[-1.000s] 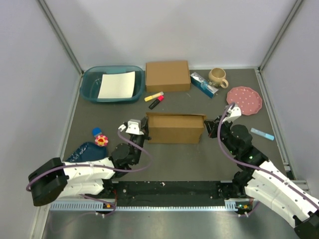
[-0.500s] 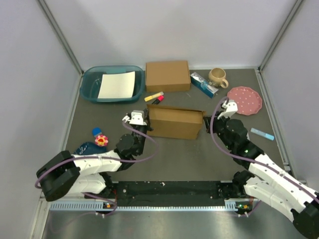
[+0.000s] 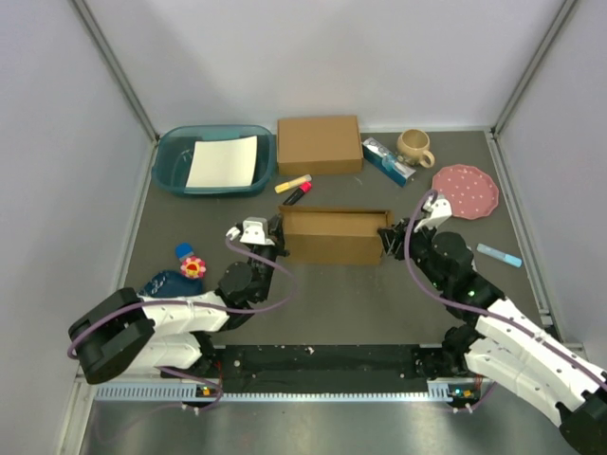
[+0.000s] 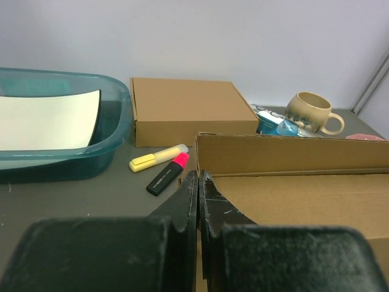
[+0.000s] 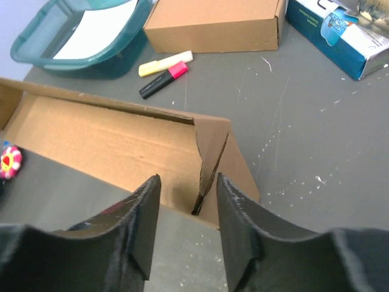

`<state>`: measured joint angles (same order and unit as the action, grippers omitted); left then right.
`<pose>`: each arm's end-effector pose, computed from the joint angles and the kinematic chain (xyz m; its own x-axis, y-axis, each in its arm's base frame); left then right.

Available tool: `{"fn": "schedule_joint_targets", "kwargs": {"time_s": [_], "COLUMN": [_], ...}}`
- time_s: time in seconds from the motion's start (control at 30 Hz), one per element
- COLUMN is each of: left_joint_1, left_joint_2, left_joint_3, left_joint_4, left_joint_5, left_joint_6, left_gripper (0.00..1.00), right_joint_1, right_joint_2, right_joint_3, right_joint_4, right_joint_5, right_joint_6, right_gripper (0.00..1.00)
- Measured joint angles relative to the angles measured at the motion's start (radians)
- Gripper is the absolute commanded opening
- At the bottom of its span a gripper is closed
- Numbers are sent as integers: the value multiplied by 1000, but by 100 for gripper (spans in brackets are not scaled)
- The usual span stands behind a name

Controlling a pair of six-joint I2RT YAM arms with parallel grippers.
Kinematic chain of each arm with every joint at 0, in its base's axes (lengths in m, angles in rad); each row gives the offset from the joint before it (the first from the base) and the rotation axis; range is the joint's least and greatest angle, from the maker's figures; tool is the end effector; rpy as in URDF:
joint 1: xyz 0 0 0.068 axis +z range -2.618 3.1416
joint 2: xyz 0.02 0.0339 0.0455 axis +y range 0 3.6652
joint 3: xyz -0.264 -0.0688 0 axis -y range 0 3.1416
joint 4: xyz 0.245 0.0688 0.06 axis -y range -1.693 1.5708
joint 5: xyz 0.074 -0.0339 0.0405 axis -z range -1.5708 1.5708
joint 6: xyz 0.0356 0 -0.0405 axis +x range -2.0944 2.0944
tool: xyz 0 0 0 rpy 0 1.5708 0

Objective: Fold the paper box

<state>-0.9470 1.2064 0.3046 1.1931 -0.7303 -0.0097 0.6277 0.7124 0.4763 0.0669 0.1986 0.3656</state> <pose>0.1485 -0.1657 0.2341 0.1655 -0.2423 -0.9560 0.2330 0.9515 -0.2009 0.1496 0.0999 0.2688 -0.2768 0.2321 -0.9325 -0.3420 0.8831 0.3214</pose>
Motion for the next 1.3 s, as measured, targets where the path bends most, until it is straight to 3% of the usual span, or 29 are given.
{"fn": "schedule_joint_targets", "kwargs": {"time_s": [0.13, 0.47, 0.63, 1.13, 1.3], "left_joint_1": [-4, -4, -4, -5, -3], "left_joint_2": [-2, -2, -14, -174, -240], "left_joint_3": [-1, -1, 0, 44, 47], "left_joint_4": [-1, -2, -20, -260, -339], "left_joint_5": [13, 18, 18, 37, 39], "left_joint_6": [-1, 1, 1, 13, 14], "left_gripper": [0, 0, 13, 23, 34], "right_joint_1": [3, 4, 4, 5, 5], "right_joint_2": [-46, -61, -6, 27, 13], "right_joint_3": [8, 197, 253, 251, 250], "right_joint_4": [-60, -161, -169, -203, -210], "right_joint_5": [-10, -4, 6, 7, 8], "right_joint_6": [4, -10, -26, -25, -25], "right_gripper": [55, 59, 60, 61, 62]}}
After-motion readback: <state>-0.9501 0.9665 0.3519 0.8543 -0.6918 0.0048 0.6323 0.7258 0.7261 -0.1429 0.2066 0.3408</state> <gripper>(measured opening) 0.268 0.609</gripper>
